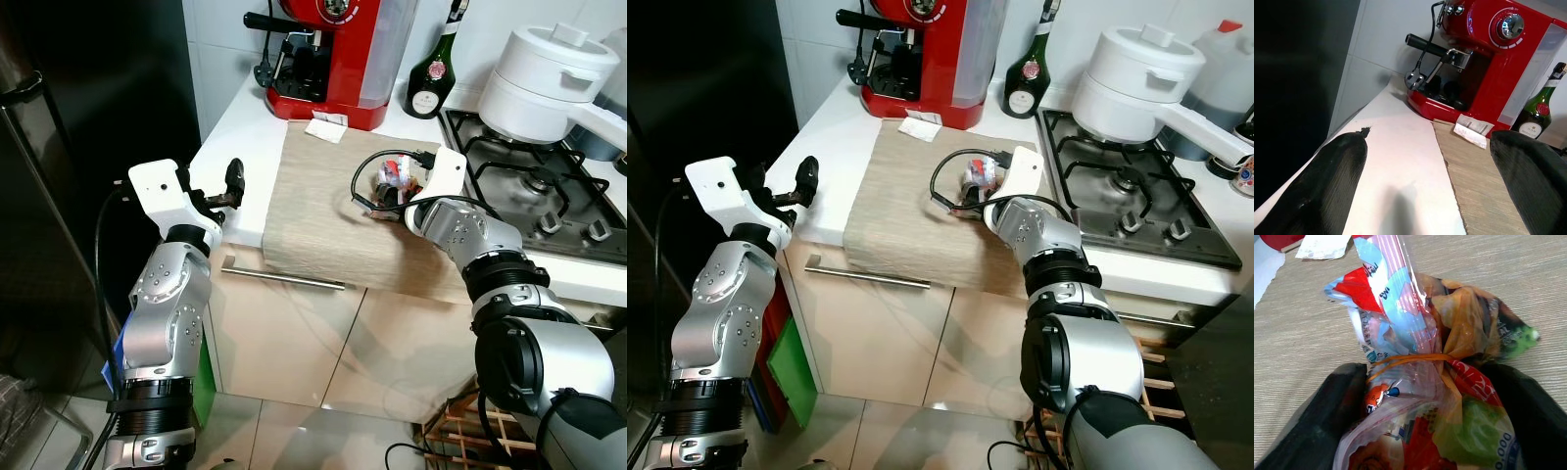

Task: Restocking fridge

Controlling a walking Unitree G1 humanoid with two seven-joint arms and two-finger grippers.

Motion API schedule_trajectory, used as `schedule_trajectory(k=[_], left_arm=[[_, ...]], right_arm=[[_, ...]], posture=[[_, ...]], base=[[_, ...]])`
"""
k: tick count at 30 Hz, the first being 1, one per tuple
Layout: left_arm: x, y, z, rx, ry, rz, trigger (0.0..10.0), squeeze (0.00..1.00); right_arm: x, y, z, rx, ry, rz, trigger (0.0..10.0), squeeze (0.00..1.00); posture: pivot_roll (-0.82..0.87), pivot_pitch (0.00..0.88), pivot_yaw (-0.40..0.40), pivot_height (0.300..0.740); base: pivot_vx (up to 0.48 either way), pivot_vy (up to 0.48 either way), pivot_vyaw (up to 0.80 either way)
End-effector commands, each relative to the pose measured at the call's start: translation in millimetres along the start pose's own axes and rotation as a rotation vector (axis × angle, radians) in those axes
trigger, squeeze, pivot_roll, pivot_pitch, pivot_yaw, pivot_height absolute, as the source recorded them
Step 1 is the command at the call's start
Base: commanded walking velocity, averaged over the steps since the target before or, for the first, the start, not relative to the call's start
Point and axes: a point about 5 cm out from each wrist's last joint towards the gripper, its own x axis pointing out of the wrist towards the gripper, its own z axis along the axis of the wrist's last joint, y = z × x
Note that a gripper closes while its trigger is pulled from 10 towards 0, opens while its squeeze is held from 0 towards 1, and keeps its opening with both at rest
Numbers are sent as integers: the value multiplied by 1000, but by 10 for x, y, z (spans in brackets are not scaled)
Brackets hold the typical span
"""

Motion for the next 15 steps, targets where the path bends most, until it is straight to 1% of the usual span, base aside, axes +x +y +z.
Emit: schedule_trajectory(k=[1, 2, 3, 4, 7, 8, 9, 10, 12, 13, 15], left_arm=[[23, -25, -8, -7, 16, -8, 10000, 0], [23, -25, -8, -7, 16, -8, 10000, 0], [24, -26, -6, -4, 17, -11, 10000, 0], [24, -22, -5, -2, 18, -12, 10000, 0], [34, -12, -10, -6, 27, -10, 10000, 0], [59, -31, -6, -18, 30, -31, 10000, 0], [59, -31, -6, -18, 30, -31, 10000, 0], [87, -60, -1, -8, 35, -57, 10000, 0], [114, -91, 15, 3, 31, -74, 10000, 0], [127, -106, 17, 4, 32, -81, 10000, 0], [148, -129, 10, 2, 36, -88, 10000, 0]], right_arm=[[39, -154, -503, 51, 194, -47, 0, 0], [39, -154, -503, 51, 194, -47, 0, 0], [39, -157, -479, 82, 177, -48, 0, 0], [37, -149, -465, 115, 169, -39, 0, 110], [39, -96, -488, 148, 169, -6, 0, 110], [47, -5, -495, 144, 156, 39, 0, 118], [47, -5, -495, 144, 156, 39, 0, 118], [51, 69, -483, 119, 138, 65, 0, 27], [53, 112, -434, 88, 94, 73, 0, 0], [47, 144, -357, 44, 35, 81, 0, 0], [30, 194, -242, -14, -47, 99, 0, 0]], posture=[[39, 0, -64, 740], [39, 0, -64, 740], [41, 0, -64, 740], [40, 0, -60, 740], [36, 0, -46, 740], [33, 0, -35, 740], [33, 0, -35, 740], [28, 0, -25, 740], [18, 0, -14, 740], [12, 0, -2, 740], [8, 0, 7, 740]], base=[[0, 0, 0], [0, 0, 0], [0, 0, 0], [0, 0, 0], [0, 0, 0], [0, 0, 0], [0, 0, 0], [0, 0, 0], [0, 0, 0], [0, 0, 0], [0, 0, 0]])
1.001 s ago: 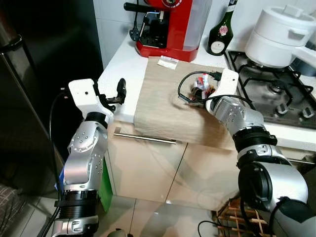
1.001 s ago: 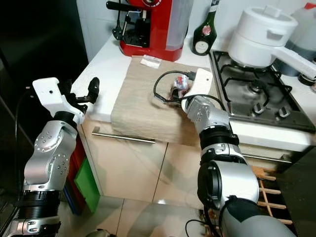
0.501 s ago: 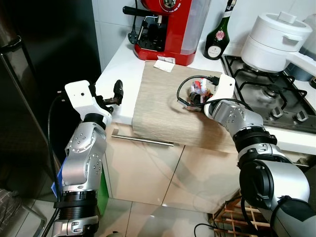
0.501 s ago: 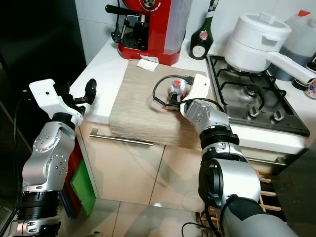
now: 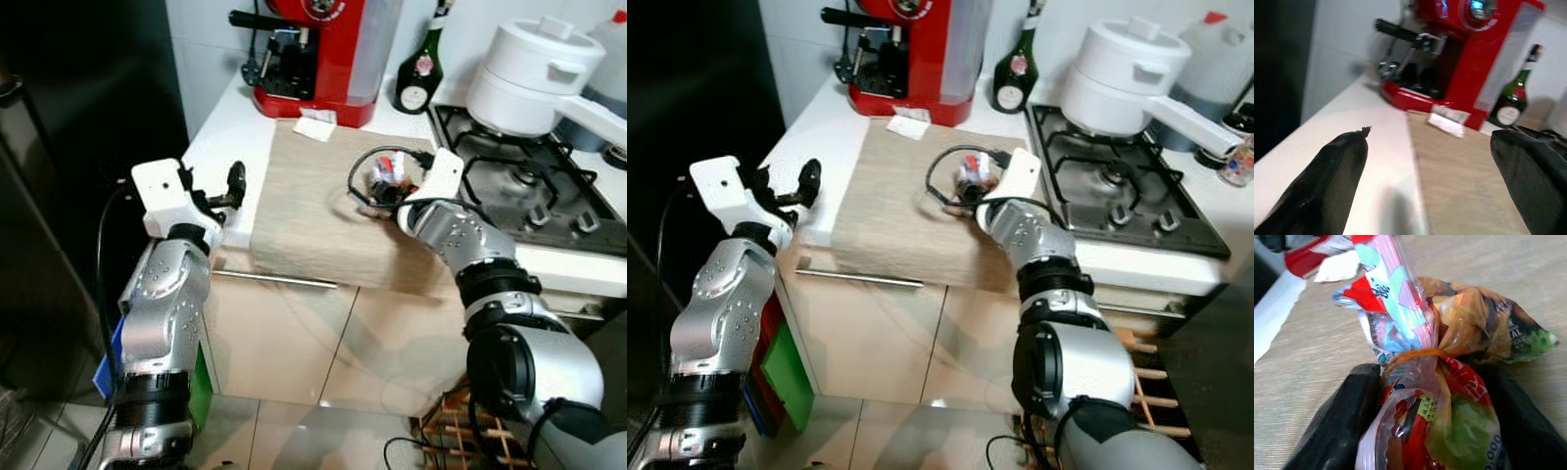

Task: Restocking fridge

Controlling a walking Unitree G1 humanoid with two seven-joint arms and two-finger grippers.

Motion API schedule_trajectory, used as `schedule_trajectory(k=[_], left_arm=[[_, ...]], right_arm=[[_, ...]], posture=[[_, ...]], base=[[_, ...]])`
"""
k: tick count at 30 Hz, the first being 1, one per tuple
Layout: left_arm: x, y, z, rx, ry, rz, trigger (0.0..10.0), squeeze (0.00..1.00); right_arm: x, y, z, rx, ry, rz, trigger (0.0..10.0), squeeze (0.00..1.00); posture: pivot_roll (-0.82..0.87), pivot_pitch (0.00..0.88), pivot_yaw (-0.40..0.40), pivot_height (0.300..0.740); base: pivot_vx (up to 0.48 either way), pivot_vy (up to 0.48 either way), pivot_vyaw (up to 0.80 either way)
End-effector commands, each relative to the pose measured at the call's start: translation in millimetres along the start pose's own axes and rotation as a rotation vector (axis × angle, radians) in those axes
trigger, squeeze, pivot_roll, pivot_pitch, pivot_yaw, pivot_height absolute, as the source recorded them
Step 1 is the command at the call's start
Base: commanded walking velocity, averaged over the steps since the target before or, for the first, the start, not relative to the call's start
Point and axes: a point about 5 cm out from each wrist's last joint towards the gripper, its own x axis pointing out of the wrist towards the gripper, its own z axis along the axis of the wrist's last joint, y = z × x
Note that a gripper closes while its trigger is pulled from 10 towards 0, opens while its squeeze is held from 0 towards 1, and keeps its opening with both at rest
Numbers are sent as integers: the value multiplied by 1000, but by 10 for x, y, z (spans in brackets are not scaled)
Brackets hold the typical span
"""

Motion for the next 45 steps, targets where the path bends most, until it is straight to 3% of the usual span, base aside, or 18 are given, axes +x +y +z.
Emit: schedule_trajectory(k=[1, 2, 5, 13, 15, 17, 19, 23, 25, 28, 32, 45], left_arm=[[33, -58, -25, 2, 17, -25, 10000, 0], [48, -102, -45, 6, 26, -49, 10000, 0], [56, -130, -49, 15, 28, -64, 10000, 0], [55, -91, 8, 68, 10, -84, 10000, 0], [53, -94, 6, 72, 11, -89, 10000, 0], [43, -110, -5, 86, 11, -102, 10000, 0], [40, -113, -8, 89, 10, -103, 10000, 0], [12, -189, 15, 156, -21, -158, 10000, 0], [2, -236, 9, 157, -22, -187, 10000, 0], [-59, -432, -3, 187, -41, -264, 10000, 0], [-69, -453, -29, 183, -46, -249, 10000, 0], [-69, -453, -29, 183, -46, -249, 10000, 0]], right_arm=[[3, -50, -203, -35, 64, -18, 0, 0], [-14, 11, -97, -116, 2, 17, 0, 0], [-30, 21, -20, -158, -51, 14, 0, 0], [-262, 213, 488, -430, -499, -3, 0, 0], [-285, 221, 508, -450, -523, -10, 0, 0], [-436, 168, 585, -543, -669, -90, 0, 0], [-458, 147, 581, -538, -682, -106, 0, 0], [-774, -10, 406, -656, -854, -175, 0, 0], [-831, -56, 375, -676, -872, -199, 0, 0], [-1022, -261, 270, -709, -882, -298, 0, 0], [-1104, -370, 173, -769, -882, -340, 0, 0], [-1104, -370, 173, -769, -882, -340, 0, 0]], posture=[[8, 0, 7, 740], [11, 0, 12, 740], [15, 0, 10, 740], [37, 0, 15, 740], [37, 0, 15, 740], [41, 0, 17, 740], [43, 0, 15, 740], [24, 0, 11, 740], [24, 0, 11, 740], [-2, 0, 19, 740], [-4, 0, 22, 740], [-4, 0, 22, 740]], base=[[0, 0, 0], [0, 0, 0], [0, 0, 0], [0, 0, 0], [0, 0, 0], [0, 0, 0], [0, 0, 0], [0, 0, 0], [0, 0, 0], [0, 0, 0], [0, 0, 0], [0, 0, 0]])
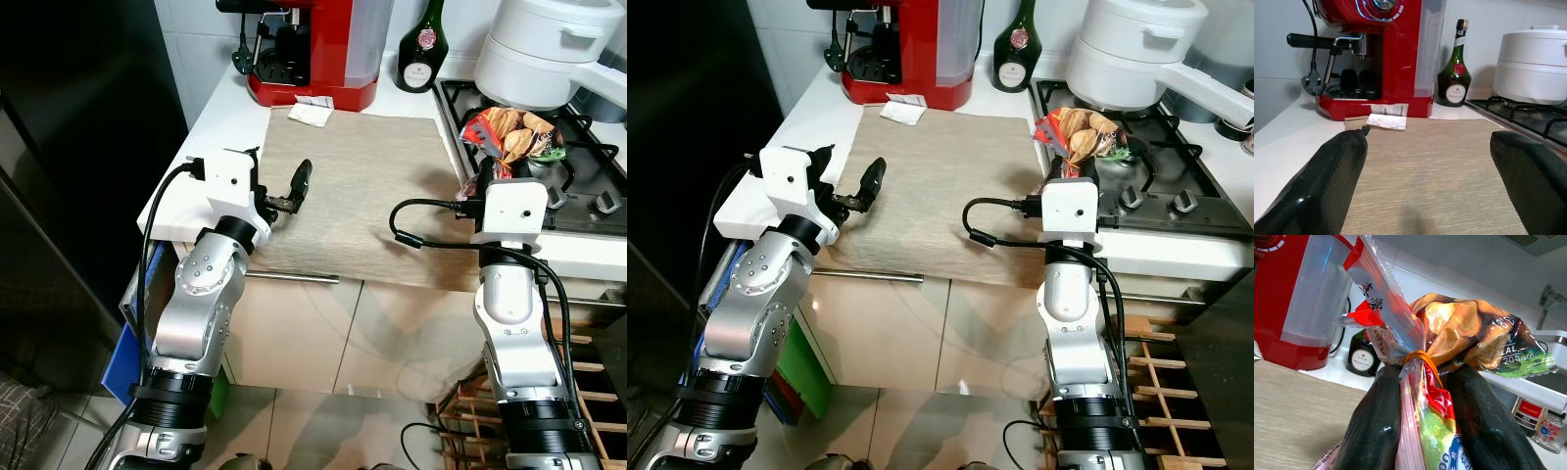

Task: Restocking fridge

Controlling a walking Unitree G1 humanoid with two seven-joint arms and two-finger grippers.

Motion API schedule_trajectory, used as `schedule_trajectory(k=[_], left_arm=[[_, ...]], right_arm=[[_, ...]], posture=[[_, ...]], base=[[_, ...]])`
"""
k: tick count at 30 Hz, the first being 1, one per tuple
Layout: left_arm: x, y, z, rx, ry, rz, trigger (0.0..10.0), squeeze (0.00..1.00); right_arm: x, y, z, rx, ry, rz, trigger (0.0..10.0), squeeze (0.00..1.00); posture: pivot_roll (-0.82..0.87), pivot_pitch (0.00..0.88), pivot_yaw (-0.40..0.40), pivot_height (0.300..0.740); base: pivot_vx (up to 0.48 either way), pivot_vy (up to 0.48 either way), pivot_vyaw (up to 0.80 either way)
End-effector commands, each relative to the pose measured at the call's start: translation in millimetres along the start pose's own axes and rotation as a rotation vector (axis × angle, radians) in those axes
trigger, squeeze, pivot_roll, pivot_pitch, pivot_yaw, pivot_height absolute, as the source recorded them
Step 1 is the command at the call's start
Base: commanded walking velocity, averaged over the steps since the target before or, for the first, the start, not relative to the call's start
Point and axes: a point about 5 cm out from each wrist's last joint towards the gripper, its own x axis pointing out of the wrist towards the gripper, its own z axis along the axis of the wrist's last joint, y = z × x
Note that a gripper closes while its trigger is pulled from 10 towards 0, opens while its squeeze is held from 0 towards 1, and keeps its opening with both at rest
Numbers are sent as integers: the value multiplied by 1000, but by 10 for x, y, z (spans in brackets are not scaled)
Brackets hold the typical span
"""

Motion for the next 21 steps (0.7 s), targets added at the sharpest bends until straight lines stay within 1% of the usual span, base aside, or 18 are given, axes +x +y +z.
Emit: schedule_trajectory(k=[1, 17, 18, 19, 21], left_arm=[[-10, 4, 14, 10, -9, 6, 10000, 0], [-10, 4, 14, 10, -9, 6, 10000, 0], [-13, 23, 16, 12, -14, 19, 10000, 0], [15, 81, 11, 31, -21, 42, 10000, 0], [23, 95, -1, 37, -21, 49, 10000, 0]], right_arm=[[45, -21, 91, 5, -45, -14, 0, 0], [45, -21, 91, 5, -45, -14, 0, 0], [-3, -28, 70, -17, -42, -16, 0, 0], [-46, 8, -44, -29, 3, 3, 0, 0], [-61, 38, -90, -28, 24, 15, 0, 0]], posture=[[-4, 0, 22, 740], [-4, 0, 22, 740], [-4, 0, 21, 740], [-10, 0, 18, 740], [-10, 0, 18, 740]], base=[[0, 0, 0], [0, 0, 0], [0, 0, 0], [-266, 0, 0], [-272, 0, 0]])
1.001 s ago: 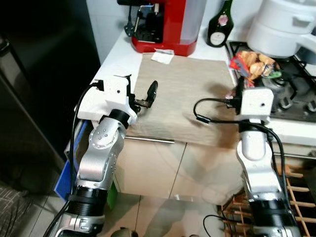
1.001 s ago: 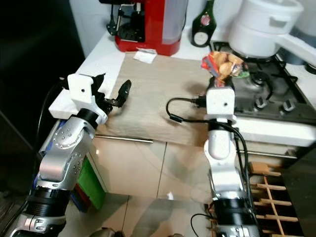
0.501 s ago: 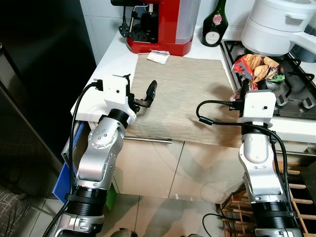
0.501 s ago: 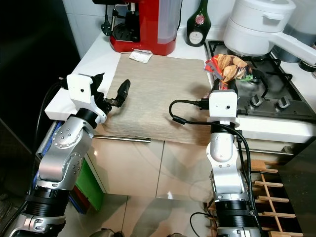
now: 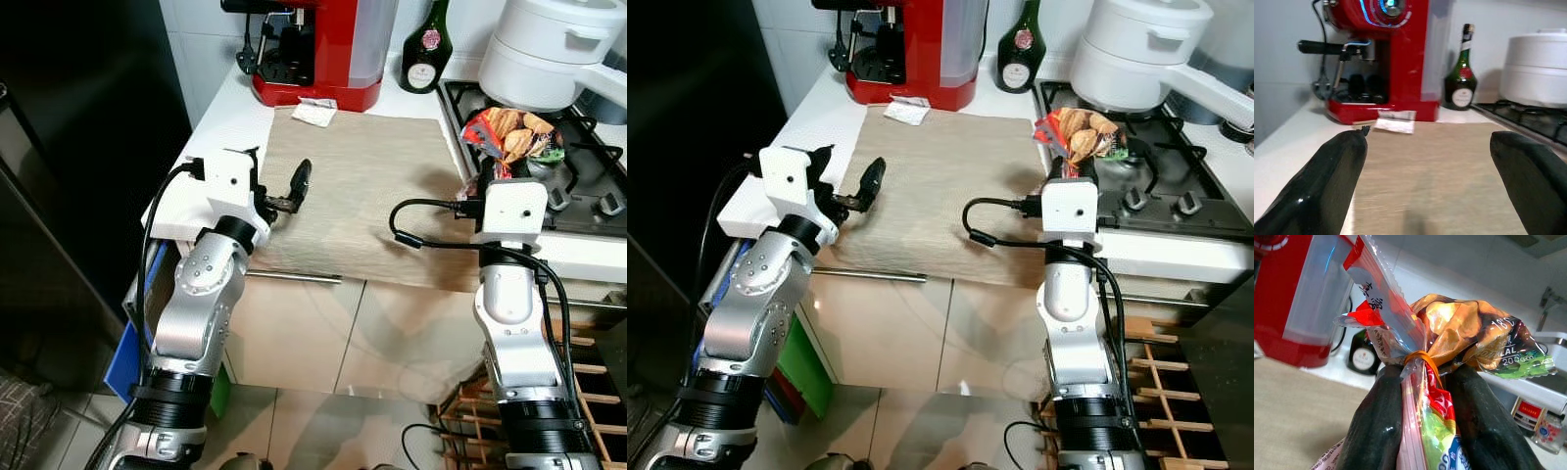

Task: Restocking fridge

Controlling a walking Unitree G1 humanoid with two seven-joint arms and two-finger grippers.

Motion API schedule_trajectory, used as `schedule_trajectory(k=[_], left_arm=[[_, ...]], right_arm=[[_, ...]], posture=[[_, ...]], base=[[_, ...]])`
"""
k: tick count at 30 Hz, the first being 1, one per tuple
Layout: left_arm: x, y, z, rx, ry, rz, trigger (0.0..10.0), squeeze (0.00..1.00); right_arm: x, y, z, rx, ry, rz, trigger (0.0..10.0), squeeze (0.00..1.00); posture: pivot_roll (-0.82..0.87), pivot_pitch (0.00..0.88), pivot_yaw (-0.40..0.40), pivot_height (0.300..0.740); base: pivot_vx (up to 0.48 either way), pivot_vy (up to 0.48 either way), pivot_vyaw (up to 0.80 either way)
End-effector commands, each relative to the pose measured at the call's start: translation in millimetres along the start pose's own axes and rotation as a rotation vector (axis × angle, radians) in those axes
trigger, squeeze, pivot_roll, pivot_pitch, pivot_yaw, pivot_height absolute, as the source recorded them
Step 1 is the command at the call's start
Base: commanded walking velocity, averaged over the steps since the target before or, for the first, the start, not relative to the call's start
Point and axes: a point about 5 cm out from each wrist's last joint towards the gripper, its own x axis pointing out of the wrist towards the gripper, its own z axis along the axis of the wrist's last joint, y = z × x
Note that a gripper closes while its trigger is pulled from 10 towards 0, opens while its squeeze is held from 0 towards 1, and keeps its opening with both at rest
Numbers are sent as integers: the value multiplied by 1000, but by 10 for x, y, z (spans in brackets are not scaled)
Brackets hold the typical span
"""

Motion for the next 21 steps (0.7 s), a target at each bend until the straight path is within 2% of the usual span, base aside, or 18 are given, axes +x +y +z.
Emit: schedule_trajectory(k=[1, 4, 21], left_arm=[[11, 27, 2, 14, -6, 15, 10000, 0], [9, 22, 1, 14, -6, 14, 10000, 0], [11, 10, 2, 8, -13, -2, 10000, 0]], right_arm=[[-24, 9, -30, -10, 7, 5, 0, 0], [-22, 13, -29, -9, 7, 5, 0, 0], [-2, 44, -30, -1, 12, 9, 0, 0]], posture=[[-11, 0, 18, 740], [-11, 0, 18, 740], [-10, 0, 24, 740]], base=[[-270, 0, 0], [-250, 0, 0], [0, 0, 0]])
